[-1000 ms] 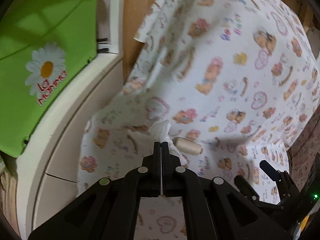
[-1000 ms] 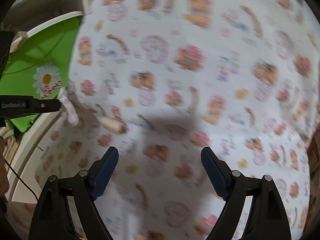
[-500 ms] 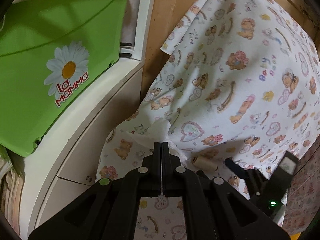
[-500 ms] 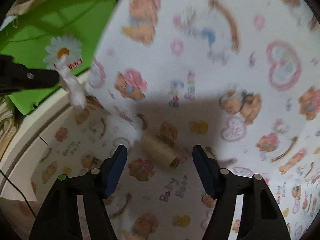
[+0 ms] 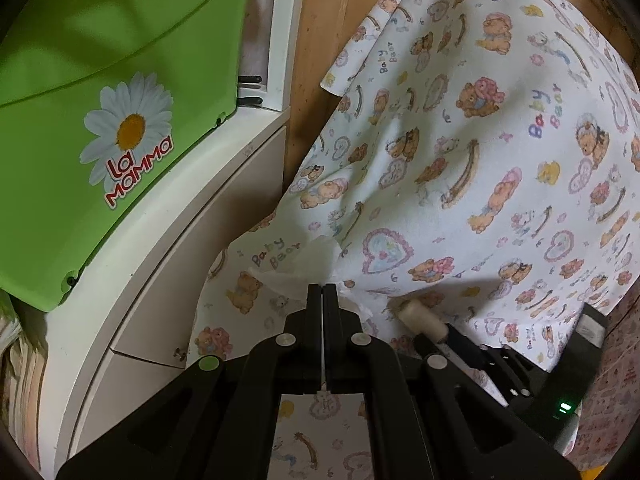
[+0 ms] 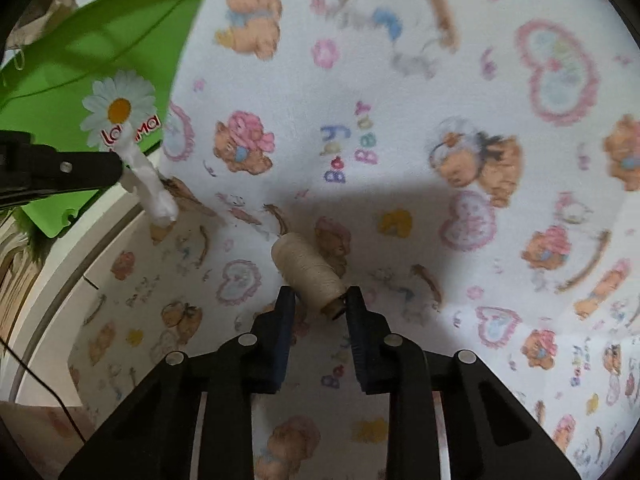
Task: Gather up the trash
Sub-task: 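Grasp the beige thread spool with the right tool while the left tool holds the tissue, then carry the tissue and spool in both tools down over the pink basket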
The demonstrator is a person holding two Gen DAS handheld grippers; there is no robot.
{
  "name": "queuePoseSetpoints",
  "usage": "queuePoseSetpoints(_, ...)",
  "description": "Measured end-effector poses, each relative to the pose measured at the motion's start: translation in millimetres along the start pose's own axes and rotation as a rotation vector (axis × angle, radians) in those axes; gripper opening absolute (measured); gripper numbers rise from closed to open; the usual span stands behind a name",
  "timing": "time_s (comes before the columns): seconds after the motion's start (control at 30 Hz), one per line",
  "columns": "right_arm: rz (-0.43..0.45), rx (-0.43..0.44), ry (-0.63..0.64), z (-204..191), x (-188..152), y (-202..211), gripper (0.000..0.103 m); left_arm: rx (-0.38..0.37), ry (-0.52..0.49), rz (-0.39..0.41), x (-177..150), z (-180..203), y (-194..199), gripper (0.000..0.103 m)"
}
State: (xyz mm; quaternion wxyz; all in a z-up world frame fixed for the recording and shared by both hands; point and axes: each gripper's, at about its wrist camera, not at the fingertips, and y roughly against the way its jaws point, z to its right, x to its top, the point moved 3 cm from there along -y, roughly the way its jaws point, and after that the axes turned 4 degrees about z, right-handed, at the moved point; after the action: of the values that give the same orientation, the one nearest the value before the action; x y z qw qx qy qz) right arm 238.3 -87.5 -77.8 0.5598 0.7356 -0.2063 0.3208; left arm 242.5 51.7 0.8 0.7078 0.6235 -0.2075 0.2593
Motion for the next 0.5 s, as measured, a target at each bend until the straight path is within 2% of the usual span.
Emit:
queuePoseSetpoints(0.13, 0.024, -0.021, -0.005, -2, -5, 26, 0.027, -0.009, -0.019, 0.005, -2, 1, 4, 0.000)
queuePoseSetpoints(0.37, 0.064, -0.080, -0.043, 40, -20, 71, 0.027, -0.027, -0.055, 0.002, -8, 6, 8, 0.000)
queuePoseSetpoints(0.5, 0.043, -0.110, -0.047, 51, -37, 89, 0.027, -0.049, -0.111, -0.013, -18, 19, 10, 0.000)
